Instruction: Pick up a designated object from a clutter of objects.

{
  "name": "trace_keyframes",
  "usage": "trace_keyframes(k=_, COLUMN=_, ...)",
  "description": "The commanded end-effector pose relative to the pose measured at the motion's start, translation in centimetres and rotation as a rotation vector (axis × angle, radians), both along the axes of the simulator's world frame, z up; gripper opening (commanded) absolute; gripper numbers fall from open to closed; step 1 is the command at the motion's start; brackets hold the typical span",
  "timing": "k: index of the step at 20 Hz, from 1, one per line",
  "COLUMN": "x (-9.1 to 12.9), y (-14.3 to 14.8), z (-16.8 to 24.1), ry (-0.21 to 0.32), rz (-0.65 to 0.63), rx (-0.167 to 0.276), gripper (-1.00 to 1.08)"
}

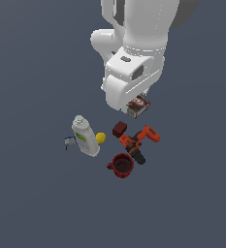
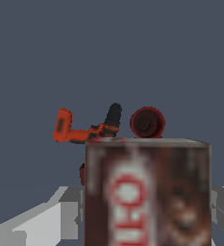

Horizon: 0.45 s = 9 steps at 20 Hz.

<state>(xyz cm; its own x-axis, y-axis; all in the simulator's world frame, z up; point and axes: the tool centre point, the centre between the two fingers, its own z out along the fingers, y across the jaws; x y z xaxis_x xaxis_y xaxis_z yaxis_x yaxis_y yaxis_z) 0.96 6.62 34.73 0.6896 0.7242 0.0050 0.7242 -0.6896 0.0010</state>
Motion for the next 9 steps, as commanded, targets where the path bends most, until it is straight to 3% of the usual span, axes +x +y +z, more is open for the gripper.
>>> trace_keyframes(k=1, x=0.0, y=-0.6, z=1.3, ry=0.002, rz=0.000, rx=-0.001, gripper=-1.00)
trace_keyframes(k=9, x=0.0, y=-1.3, z=2.9, ry=0.004, rz=-0.001, rx=-0.002, gripper=-1.00)
